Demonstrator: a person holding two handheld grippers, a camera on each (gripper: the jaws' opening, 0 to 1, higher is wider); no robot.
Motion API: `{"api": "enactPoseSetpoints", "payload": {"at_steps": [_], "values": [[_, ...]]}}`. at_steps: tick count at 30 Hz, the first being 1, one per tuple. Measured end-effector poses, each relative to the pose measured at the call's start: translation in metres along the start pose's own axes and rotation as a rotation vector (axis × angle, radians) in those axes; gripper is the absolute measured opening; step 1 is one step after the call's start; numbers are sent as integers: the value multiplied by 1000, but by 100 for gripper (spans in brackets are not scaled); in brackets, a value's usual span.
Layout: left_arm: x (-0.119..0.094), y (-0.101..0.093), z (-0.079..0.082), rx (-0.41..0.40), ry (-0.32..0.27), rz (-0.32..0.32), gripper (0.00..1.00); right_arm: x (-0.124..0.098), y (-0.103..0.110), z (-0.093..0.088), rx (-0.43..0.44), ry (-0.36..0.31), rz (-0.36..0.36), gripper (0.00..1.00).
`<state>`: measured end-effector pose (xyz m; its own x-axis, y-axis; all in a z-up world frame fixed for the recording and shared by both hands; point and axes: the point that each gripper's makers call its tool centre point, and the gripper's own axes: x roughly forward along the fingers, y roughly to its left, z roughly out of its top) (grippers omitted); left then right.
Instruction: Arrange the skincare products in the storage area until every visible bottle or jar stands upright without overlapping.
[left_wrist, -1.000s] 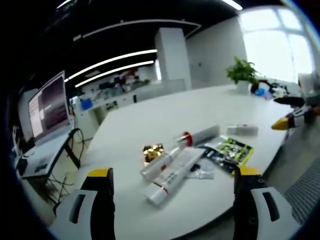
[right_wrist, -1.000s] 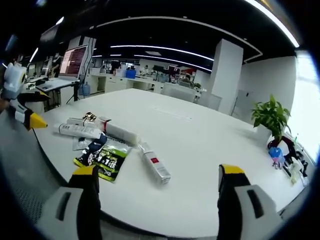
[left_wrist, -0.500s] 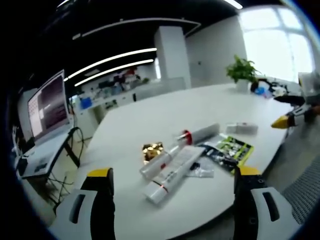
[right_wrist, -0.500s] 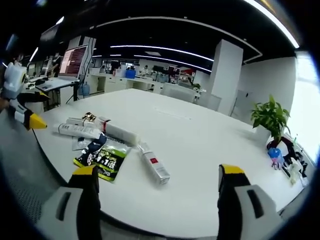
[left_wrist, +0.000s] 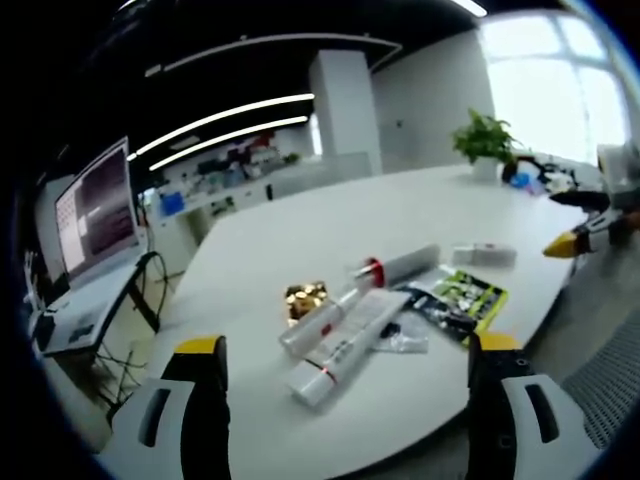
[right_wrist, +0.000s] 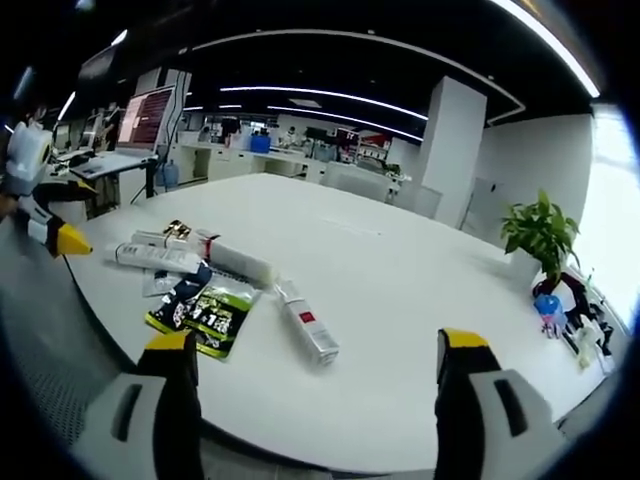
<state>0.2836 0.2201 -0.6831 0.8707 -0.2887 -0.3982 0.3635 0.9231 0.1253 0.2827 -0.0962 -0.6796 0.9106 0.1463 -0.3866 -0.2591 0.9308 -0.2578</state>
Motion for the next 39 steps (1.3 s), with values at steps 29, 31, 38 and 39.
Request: {"api": "enactPoseSetpoints", "payload": {"at_steps": [29, 31, 38, 39], "values": [[-1, 1, 0, 22, -2, 0, 97, -1, -3, 0, -10, 0, -24, 99], [-1, 0, 1, 23, -2, -5, 97, -2, -4, 0, -11, -3, -27, 99], [-1, -3, 2, 45, -6, -22, 97, -2, -4, 2, -19, -12, -29, 99], [-1, -3, 2, 46, -5, -23, 97, -2, -4, 2, -22, -14, -31, 99]]}}
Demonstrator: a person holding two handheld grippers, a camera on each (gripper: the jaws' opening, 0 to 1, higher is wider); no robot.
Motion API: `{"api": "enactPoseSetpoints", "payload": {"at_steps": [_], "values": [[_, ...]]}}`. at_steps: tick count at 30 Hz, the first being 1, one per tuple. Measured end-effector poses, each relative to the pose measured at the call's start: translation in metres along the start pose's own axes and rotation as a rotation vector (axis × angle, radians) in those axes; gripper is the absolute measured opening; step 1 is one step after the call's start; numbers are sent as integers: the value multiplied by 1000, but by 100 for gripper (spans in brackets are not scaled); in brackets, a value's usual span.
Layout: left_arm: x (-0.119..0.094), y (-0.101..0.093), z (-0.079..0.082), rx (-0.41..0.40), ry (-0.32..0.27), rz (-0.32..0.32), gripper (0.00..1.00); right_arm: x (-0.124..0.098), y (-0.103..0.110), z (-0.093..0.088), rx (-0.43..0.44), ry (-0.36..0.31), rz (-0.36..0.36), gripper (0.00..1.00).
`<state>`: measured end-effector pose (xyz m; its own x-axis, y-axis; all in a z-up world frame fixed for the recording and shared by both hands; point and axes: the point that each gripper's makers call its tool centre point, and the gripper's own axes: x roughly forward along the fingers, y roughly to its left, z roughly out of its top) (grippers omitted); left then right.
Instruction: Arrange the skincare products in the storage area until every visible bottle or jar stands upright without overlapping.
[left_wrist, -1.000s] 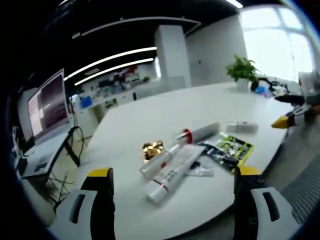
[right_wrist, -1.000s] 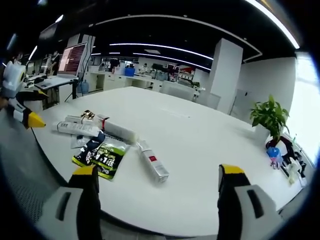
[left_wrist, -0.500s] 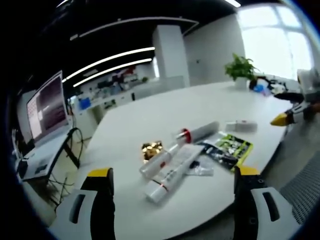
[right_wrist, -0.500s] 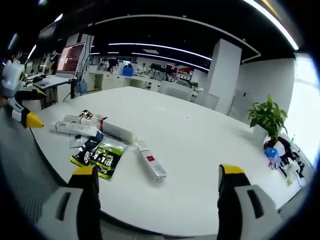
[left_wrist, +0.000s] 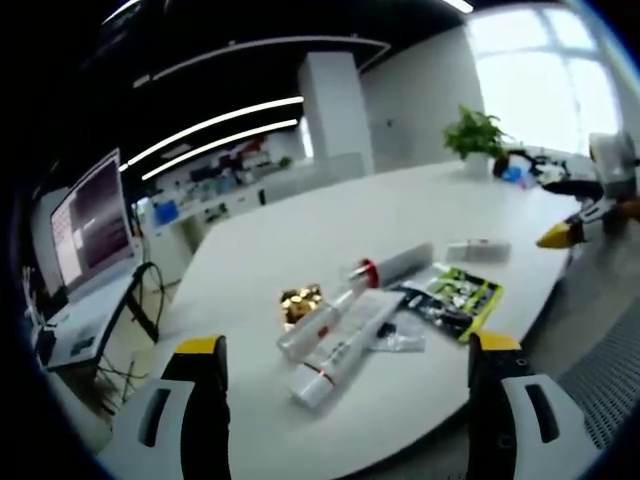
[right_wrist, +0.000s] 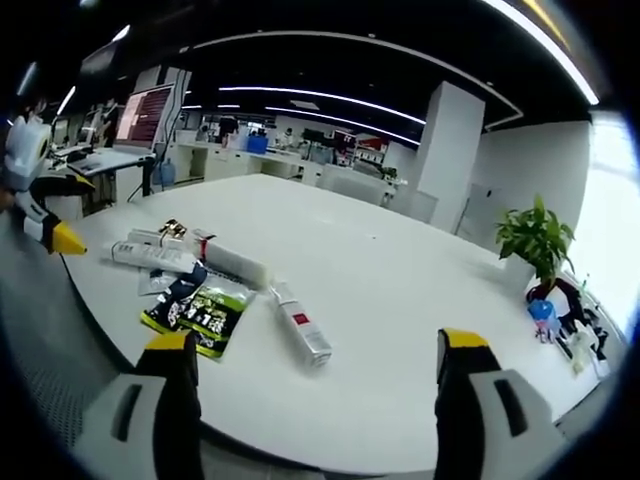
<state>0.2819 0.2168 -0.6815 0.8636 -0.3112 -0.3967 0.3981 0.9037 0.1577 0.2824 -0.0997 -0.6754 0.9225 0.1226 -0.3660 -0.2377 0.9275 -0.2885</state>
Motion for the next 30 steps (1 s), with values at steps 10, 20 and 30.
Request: {"api": "enactPoseSetpoints", "payload": {"at_steps": [10, 20, 30], "values": [[0, 3, 1, 0, -5, 16, 97, 1, 6, 2, -57, 10, 35, 99], [0, 3, 2, -7, -10, 18, 97, 6, 1, 9, -18, 20, 98, 99], [-1, 4, 4, -8, -33, 28, 97, 26, 3, 32, -149, 56, 204, 99]]}}
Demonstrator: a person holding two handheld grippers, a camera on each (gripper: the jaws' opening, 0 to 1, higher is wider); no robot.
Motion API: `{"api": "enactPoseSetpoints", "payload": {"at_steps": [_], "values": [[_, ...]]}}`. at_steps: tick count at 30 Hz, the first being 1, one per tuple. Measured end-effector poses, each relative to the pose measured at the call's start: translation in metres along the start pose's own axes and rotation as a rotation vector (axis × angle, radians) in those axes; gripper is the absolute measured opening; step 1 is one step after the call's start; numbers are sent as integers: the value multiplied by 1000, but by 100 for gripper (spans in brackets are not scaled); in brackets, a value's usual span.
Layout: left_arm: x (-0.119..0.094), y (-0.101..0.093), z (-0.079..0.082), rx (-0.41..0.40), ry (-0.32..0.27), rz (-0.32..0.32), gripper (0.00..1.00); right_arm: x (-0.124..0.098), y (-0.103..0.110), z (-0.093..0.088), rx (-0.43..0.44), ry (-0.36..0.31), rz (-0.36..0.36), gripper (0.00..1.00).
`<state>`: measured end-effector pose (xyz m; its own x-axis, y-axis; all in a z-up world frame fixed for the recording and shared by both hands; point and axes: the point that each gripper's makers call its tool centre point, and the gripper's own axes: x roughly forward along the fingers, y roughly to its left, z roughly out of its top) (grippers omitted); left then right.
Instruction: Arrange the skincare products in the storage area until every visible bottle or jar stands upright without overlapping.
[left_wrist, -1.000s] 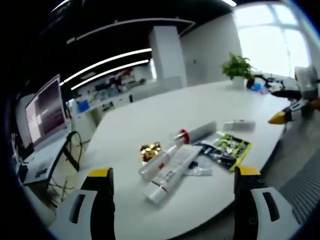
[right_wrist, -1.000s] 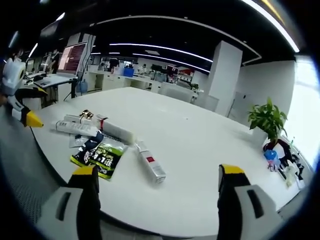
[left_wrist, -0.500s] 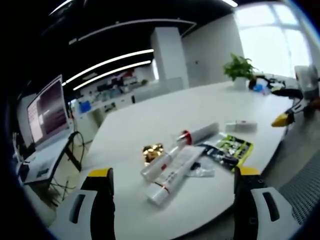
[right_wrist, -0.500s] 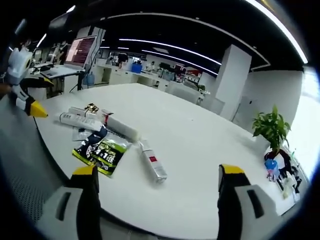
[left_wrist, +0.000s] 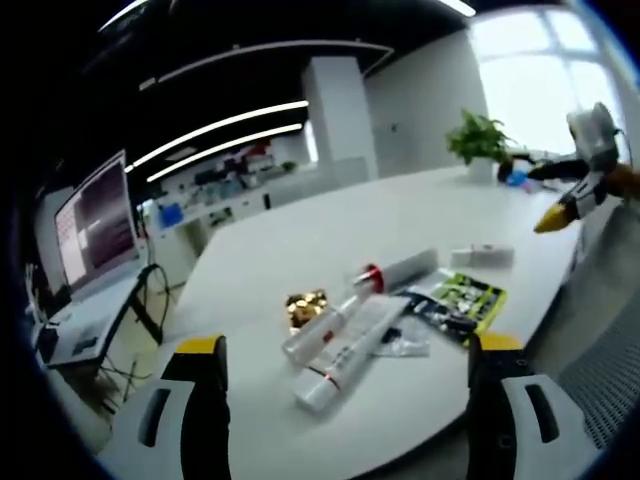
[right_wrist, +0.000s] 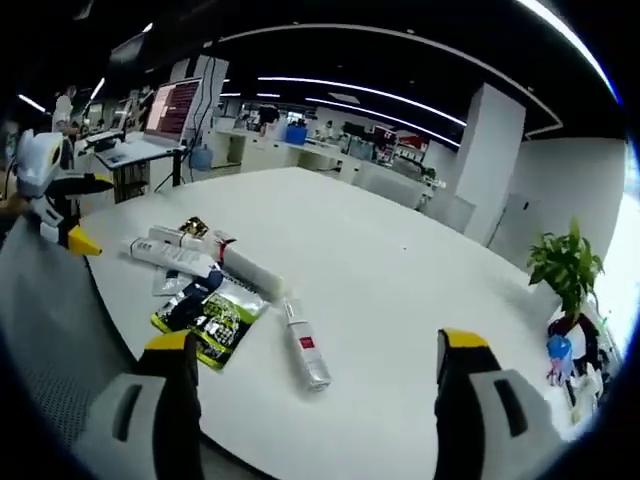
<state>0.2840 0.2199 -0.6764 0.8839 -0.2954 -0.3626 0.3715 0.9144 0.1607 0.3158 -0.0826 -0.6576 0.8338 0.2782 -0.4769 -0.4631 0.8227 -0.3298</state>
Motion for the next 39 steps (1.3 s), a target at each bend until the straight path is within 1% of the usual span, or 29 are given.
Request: {"api": "enactPoseSetpoints", "payload": {"at_steps": [4, 5, 8, 11, 13, 14, 18, 21, 23, 25, 26, 28, 29, 30, 32, 33, 34, 35, 39], "values": [[0, 0, 2, 4, -8, 3, 97, 11, 4, 2, -73, 70, 30, 99], [0, 1, 3, 3, -13, 6, 97, 15, 7, 6, -108, 72, 49, 99], [-1, 3, 4, 0, -22, 16, 97, 24, 12, 16, -175, 78, 82, 99], [-2, 5, 4, -5, -28, 24, 97, 34, 16, 24, -227, 90, 121, 99], [-2, 5, 4, -4, -26, 22, 97, 40, 16, 31, -254, 90, 130, 99], [-2, 4, 4, -4, -25, 19, 97, 42, 18, 34, -280, 87, 146, 99], [-2, 4, 5, -4, -29, 18, 97, 53, 27, 38, -370, 110, 217, 99], [-2, 3, 5, -3, -28, 16, 96, 59, 31, 39, -418, 126, 251, 99], [-2, 2, 5, -4, -28, 11, 96, 64, 33, 41, -442, 130, 268, 97], [-2, 2, 4, -5, -25, 8, 96, 70, 36, 43, -463, 136, 304, 92], [-2, 2, 4, -5, -23, 9, 95, 73, 40, 42, -465, 153, 345, 90], [-2, 3, 4, -4, -24, 11, 95, 78, 45, 41, -467, 172, 396, 88], [-2, 3, 4, -5, -25, 12, 95, 81, 47, 41, -466, 183, 426, 86], [-2, 3, 4, -6, -25, 13, 95, 85, 47, 42, -466, 186, 428, 83], [-2, 3, 4, -6, -22, 14, 95, 91, 50, 45, -486, 185, 455, 80], [-2, 3, 4, -6, -22, 15, 95, 95, 53, 47, -515, 185, 487, 78], [-2, 3, 4, -6, -21, 14, 95, 97, 55, 47, -528, 188, 503, 76], [-2, 3, 3, -6, -20, 13, 94, 102, 55, 49, -522, 195, 500, 75], [-2, 3, 3, -6, -18, 11, 94, 112, 59, 51, -537, 213, 535, 72]]}}
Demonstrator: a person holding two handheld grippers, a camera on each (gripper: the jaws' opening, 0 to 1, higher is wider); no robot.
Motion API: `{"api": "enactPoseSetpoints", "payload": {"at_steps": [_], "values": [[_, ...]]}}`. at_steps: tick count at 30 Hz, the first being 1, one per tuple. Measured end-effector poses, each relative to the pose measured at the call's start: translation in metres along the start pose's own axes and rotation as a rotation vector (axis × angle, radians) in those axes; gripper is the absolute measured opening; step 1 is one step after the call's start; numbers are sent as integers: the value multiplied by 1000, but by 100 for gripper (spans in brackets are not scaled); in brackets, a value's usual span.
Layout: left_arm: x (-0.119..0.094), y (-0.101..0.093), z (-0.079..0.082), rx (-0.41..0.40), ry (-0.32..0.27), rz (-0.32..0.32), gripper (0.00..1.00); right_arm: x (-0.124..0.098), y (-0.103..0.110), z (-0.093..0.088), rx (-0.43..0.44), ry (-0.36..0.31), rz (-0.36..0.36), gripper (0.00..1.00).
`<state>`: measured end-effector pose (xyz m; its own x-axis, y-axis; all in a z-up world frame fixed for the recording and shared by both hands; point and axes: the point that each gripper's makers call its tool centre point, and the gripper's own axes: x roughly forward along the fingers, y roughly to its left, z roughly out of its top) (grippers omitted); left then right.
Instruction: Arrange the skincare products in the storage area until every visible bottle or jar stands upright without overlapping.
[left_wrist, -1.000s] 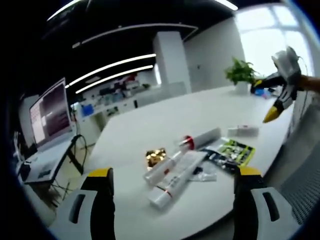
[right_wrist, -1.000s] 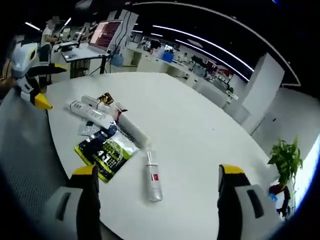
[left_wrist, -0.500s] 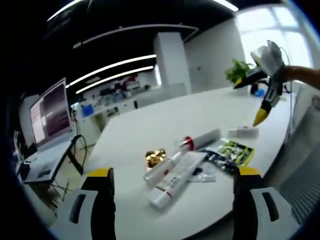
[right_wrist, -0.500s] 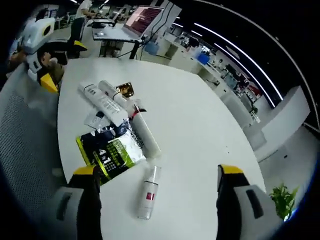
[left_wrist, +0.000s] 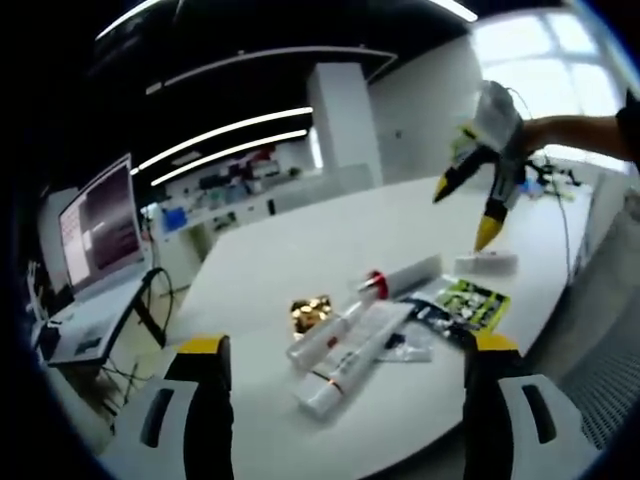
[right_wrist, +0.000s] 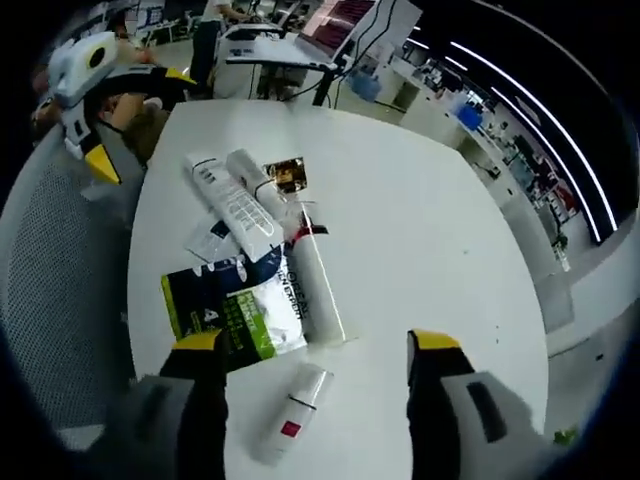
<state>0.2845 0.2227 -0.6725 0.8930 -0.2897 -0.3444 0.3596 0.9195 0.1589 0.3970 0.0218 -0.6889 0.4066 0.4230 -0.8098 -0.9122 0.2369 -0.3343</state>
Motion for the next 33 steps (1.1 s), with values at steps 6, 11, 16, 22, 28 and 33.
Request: {"api": "enactPoseSetpoints", "payload": {"at_steps": [6, 11, 16, 22, 28, 33], "values": [[0, 1, -1, -2, 6, 6, 93, 15, -12, 7, 7, 10, 51, 66], [0, 1, -1, -2, 9, 4, 92, 27, -19, 11, 0, 34, 64, 67], [0, 1, -2, -2, 9, 6, 92, 41, -17, 17, -16, 53, 109, 61], [0, 1, -2, -6, 12, 6, 92, 61, -10, 21, -13, 85, 170, 58], [0, 2, -3, -6, 14, 9, 92, 75, 0, 16, -9, 122, 231, 51], [0, 2, -3, -6, 13, 10, 93, 86, 4, 9, -4, 159, 267, 46]]}}
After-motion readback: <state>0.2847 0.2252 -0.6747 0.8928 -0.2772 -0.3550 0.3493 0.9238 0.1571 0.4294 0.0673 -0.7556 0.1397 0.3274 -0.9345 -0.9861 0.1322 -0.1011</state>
